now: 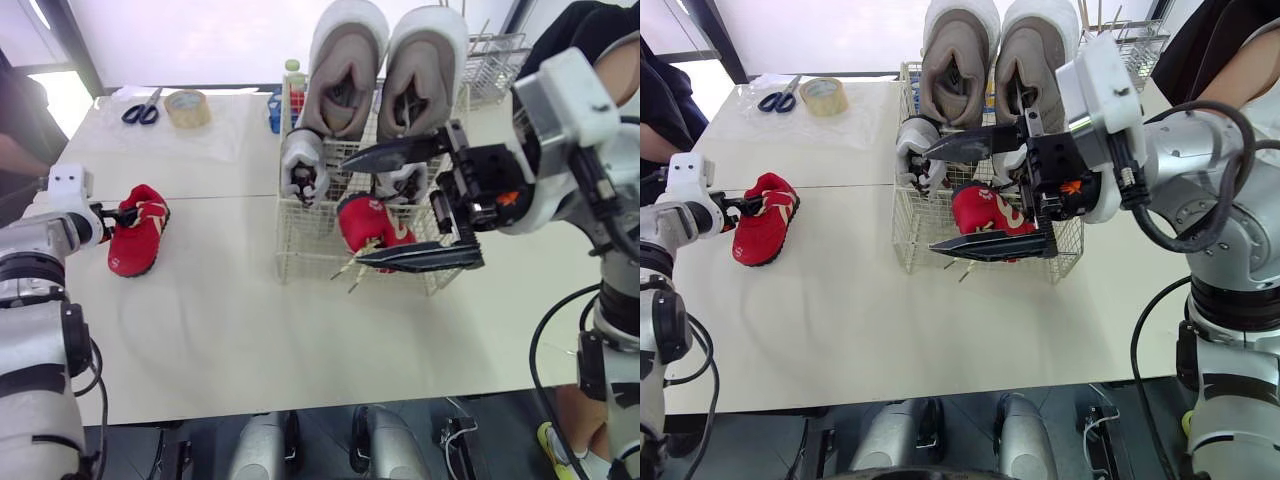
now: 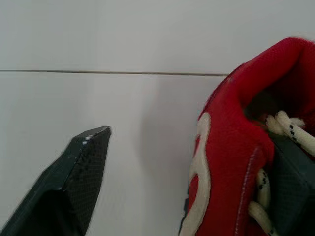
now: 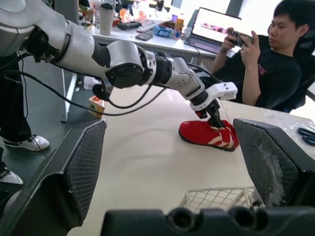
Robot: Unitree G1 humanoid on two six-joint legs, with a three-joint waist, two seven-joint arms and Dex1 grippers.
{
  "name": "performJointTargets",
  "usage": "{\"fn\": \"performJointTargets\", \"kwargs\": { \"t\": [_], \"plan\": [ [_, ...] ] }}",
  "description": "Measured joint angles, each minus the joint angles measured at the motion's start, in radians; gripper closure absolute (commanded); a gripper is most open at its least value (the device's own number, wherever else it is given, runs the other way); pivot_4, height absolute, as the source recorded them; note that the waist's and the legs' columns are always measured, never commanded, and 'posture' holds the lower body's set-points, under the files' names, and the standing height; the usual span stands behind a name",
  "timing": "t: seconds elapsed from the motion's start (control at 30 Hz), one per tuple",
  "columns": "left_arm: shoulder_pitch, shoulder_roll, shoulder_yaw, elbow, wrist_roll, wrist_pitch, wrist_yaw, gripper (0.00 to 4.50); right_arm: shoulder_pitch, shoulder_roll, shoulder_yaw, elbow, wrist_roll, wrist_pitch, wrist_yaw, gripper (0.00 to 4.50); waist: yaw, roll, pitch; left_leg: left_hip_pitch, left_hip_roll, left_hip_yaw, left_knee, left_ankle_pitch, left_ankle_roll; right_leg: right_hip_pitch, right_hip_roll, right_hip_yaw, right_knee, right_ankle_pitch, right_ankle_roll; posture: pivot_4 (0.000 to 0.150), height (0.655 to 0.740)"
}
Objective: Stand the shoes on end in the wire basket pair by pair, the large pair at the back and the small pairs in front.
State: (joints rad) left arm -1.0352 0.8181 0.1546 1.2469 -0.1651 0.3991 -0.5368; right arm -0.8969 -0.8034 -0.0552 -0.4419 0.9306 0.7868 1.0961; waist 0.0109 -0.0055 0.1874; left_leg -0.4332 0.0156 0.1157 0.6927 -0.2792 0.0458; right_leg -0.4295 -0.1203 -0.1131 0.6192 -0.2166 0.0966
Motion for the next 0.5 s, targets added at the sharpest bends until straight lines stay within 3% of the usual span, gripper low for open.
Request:
{"fn": "performJointTargets", "kwargs": {
  "t": [0.17, 0.2, 0.37, 0.43, 0.5],
  "plan": [
    [-0.014, -0.007, 0.034, 0.029, 0.0, -0.015, 0.017, 4.24, 0.01, -0.014, -0.015, -0.021, 0.021, 0.016, -0.029, 0.0, -0.007, 0.0, 0.0, 0.0, 0.001, 0.0, 0.0, 0.0, 0.0, -0.001, 0.0, 0.0, 0.003, 0.0, 0.0, 0.15, 0.74],
    [-0.019, -0.007, 0.044, 0.033, -0.003, -0.012, 0.016, 4.45, 0.015, -0.017, -0.021, -0.024, 0.024, 0.018, -0.034, 0.0, -0.007, 0.0, 0.0, 0.0, 0.001, 0.0, 0.0, 0.0, 0.0, -0.002, 0.0, 0.0, 0.004, 0.0, 0.0, 0.15, 0.74],
    [-0.036, -0.008, 0.09, 0.011, -0.039, 0.028, -0.041, 4.45, 0.026, -0.023, -0.029, -0.028, 0.027, 0.021, -0.056, 0.0, -0.005, -0.003, 0.002, -0.001, 0.001, 0.0, 0.002, 0.0, 0.0, -0.003, 0.0, 0.0, 0.006, 0.0, 0.0, 0.15, 0.74],
    [-0.04, -0.022, 0.121, -0.078, -0.085, 0.036, -0.087, 4.45, 0.027, -0.023, -0.031, -0.026, 0.027, 0.021, -0.063, 0.0, 0.001, -0.005, 0.002, -0.007, 0.001, -0.002, 0.006, 0.0, 0.0, -0.006, 0.0, -0.001, 0.009, 0.0, 0.0, 0.15, 0.74],
    [-0.009, -0.062, 0.189, -0.29, -0.165, 0.047, -0.109, 4.45, 0.03, -0.023, -0.032, -0.024, 0.03, 0.022, -0.071, 0.0, 0.003, -0.006, 0.002, -0.011, 0.0, -0.003, 0.008, 0.0, 0.0, -0.009, -0.002, -0.001, 0.01, 0.0, 0.0, 0.15, 0.74]
  ]
}}
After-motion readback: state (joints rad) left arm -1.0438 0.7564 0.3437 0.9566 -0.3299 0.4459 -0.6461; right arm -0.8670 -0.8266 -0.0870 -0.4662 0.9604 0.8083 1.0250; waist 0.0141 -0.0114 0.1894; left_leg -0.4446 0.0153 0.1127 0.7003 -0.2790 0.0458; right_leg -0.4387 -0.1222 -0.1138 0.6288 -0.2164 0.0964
